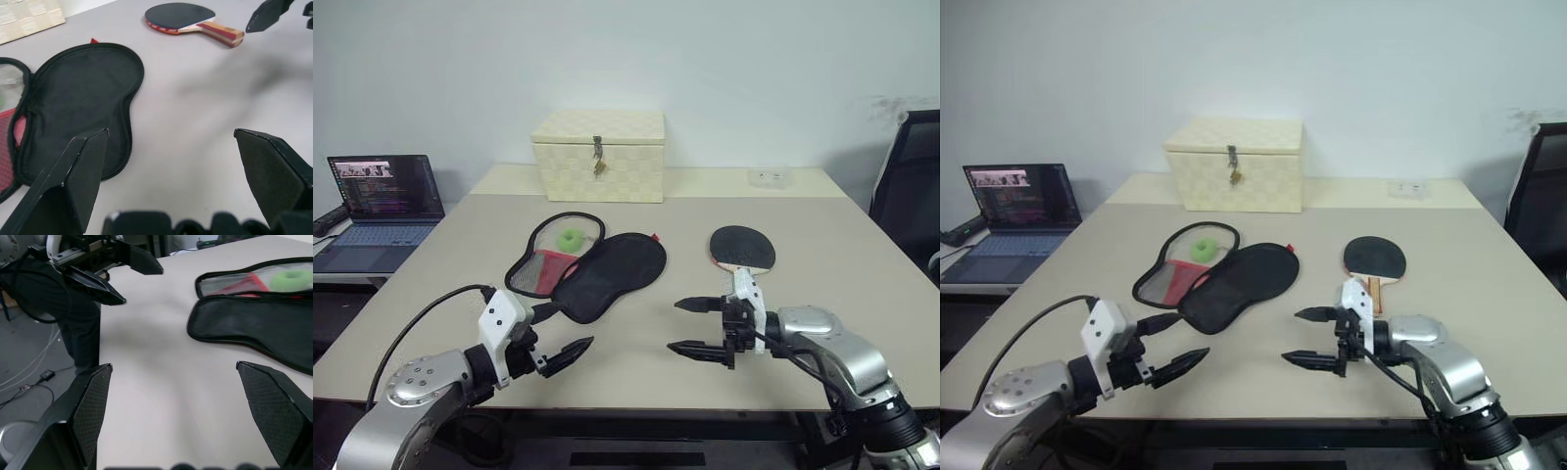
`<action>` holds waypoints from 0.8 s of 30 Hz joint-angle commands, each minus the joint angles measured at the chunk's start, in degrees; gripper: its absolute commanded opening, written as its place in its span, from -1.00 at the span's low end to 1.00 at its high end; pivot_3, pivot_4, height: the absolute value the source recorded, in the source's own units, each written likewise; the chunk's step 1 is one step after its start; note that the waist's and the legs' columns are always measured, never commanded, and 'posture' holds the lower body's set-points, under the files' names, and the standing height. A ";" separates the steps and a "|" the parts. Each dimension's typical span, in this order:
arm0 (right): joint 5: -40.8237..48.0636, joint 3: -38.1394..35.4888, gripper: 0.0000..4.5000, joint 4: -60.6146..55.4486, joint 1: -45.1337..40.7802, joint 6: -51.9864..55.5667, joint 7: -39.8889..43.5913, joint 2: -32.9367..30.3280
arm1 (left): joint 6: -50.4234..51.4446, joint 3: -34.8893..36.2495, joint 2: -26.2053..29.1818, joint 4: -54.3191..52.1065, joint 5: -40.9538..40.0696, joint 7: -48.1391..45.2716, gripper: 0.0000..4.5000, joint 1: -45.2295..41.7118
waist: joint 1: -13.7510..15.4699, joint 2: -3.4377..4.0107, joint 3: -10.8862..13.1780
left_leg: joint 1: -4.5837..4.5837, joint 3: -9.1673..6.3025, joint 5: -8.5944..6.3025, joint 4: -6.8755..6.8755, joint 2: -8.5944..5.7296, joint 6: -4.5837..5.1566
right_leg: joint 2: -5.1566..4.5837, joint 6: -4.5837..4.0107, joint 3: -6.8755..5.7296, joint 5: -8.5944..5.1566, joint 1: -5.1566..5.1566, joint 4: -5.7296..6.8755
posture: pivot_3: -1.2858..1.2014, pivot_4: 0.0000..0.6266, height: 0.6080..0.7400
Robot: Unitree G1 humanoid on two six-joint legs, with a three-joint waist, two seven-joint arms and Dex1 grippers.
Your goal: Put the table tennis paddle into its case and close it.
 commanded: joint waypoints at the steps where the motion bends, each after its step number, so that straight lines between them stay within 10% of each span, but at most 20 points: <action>1: -0.06 -0.73 0.98 -0.59 -1.66 -0.87 -0.32 0.50 | -1.69 -0.25 -0.03 1.13 1.11 -0.01 1.00 -1.62 | 0.00 0.00 0.00 | 0.00 0.00 0.00 0.00 0.00 0.00 | 0.00 0.00 0.00 0.00 0.00 0.00 | 0.03 -0.52 1.00; 24: 8.63 -10.20 0.98 -14.72 -1.55 12.61 -11.45 -3.65 | -24.21 -13.12 5.57 47.46 15.40 -25.10 1.00 -27.63 | 0.00 0.01 0.02 | -0.07 0.13 0.00 -0.13 -0.07 0.01 | 0.03 -0.21 -0.15 0.10 -0.14 0.02 | 0.03 -0.52 1.00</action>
